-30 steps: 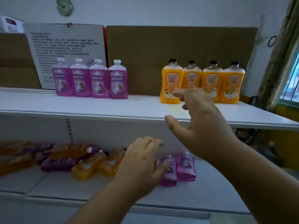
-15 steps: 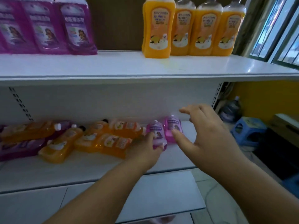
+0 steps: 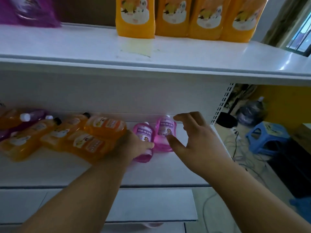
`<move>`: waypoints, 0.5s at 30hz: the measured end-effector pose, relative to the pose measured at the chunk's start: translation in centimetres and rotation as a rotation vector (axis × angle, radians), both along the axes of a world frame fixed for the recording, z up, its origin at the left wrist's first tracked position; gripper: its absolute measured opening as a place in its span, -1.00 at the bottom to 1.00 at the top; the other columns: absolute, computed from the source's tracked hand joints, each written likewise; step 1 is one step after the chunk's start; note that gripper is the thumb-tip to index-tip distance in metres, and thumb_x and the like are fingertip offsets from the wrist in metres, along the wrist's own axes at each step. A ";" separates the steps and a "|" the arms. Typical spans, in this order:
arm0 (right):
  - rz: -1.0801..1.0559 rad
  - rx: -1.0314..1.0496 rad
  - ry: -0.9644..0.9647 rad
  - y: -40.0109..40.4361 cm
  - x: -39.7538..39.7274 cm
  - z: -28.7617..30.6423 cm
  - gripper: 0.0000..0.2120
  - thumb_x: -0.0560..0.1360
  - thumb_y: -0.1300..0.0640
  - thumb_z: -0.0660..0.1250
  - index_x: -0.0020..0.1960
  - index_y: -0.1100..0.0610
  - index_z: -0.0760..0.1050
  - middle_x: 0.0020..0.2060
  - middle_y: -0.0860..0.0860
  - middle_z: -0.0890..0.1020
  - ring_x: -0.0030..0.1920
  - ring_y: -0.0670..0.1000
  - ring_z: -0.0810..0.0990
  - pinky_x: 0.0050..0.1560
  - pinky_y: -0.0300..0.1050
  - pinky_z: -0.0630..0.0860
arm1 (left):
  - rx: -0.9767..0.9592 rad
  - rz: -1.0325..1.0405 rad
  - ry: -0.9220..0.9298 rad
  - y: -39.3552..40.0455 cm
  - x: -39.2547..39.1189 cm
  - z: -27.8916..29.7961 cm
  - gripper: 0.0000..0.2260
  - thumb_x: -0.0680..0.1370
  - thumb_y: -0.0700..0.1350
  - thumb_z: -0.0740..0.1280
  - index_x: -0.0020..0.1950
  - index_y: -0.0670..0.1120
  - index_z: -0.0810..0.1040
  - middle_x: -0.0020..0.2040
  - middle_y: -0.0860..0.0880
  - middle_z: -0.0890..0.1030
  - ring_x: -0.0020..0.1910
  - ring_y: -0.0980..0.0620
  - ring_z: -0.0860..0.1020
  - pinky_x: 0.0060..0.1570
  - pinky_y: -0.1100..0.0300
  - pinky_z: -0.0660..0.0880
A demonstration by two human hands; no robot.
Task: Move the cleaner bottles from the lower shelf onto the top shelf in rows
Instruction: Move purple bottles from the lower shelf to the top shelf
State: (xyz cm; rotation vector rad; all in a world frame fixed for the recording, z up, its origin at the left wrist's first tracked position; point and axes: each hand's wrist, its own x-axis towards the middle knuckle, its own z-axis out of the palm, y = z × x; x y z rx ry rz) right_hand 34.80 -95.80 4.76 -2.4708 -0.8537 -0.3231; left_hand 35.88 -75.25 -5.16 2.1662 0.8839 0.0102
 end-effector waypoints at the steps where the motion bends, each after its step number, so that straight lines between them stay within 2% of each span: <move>1: 0.022 0.009 0.011 0.0 0.7 -0.3 -0.55 0.48 -0.12 0.36 0.32 -0.05 0.37 0.21 -0.05 0.43 0.10 0.02 0.52 -0.01 -0.17 0.42 | -0.046 0.043 -0.088 -0.3 -0.4 0.1 -0.22 0.25 0.17 0.63 0.33 -0.09 0.39 -0.01 -0.03 0.54 -0.18 0.02 0.55 -0.37 0.24 0.39; 4: 0.055 0.044 0.050 0.3 2.9 -1.6 -0.58 0.49 -0.09 0.38 0.30 -0.03 0.40 0.21 -0.01 0.46 0.08 0.05 0.55 -0.03 -0.11 0.48 | -0.303 0.084 -0.434 -1.4 -2.8 1.1 -0.48 0.27 0.19 0.59 0.12 0.03 0.56 -0.08 0.04 0.68 -0.23 0.12 0.66 -0.34 0.31 0.54; 6: 0.046 0.032 0.097 0.7 4.5 -3.0 -0.58 0.49 -0.09 0.38 0.29 -0.01 0.42 0.20 0.02 0.47 0.07 0.09 0.56 -0.02 -0.08 0.50 | -0.516 0.046 -0.565 -2.6 -5.4 2.3 -0.47 0.21 0.26 0.58 0.10 0.11 0.60 -0.05 0.06 0.72 -0.12 0.11 0.69 -0.20 0.22 0.62; 9: -0.001 -0.038 0.159 2.0 6.7 -5.5 -0.50 0.47 -0.19 0.37 0.31 0.03 0.43 0.16 0.11 0.53 0.10 0.17 0.53 0.03 -0.08 0.44 | -0.754 0.074 -0.776 -4.2 -9.3 3.5 -0.47 0.12 0.19 0.66 0.05 0.18 0.68 0.02 0.06 0.72 -0.01 0.04 0.69 -0.14 0.23 0.60; 11: -0.084 -0.128 0.238 3.6 8.0 -7.2 -0.25 0.40 -0.38 0.33 0.38 0.11 0.37 0.19 0.16 0.54 0.17 0.20 0.49 0.12 -0.02 0.45 | -0.912 0.058 -0.848 -4.8 -11.4 4.1 -0.39 0.08 0.15 0.69 0.10 0.12 0.69 0.09 -0.02 0.71 0.06 -0.01 0.68 -0.08 0.17 0.60; 13: -0.171 -0.237 0.321 5.5 9.0 -8.7 -0.02 0.35 -0.51 0.25 0.48 0.18 0.23 0.30 0.22 0.47 0.28 0.24 0.43 0.23 0.04 0.44 | -1.005 -0.003 -0.865 -5.0 -12.7 4.8 -0.21 0.12 0.10 0.69 0.30 -0.05 0.59 0.21 -0.12 0.65 0.16 -0.10 0.63 -0.01 0.10 0.59; 15: -0.215 -0.285 0.380 7.1 9.9 -9.8 0.01 0.37 -0.52 0.21 0.52 0.19 0.14 0.37 0.30 0.39 0.35 0.28 0.37 0.30 0.06 0.40 | -1.044 -0.035 -0.837 -4.8 -13.5 5.8 -0.06 0.10 0.07 0.71 0.39 -0.19 0.46 0.20 -0.17 0.62 0.14 -0.15 0.60 -0.02 0.03 0.58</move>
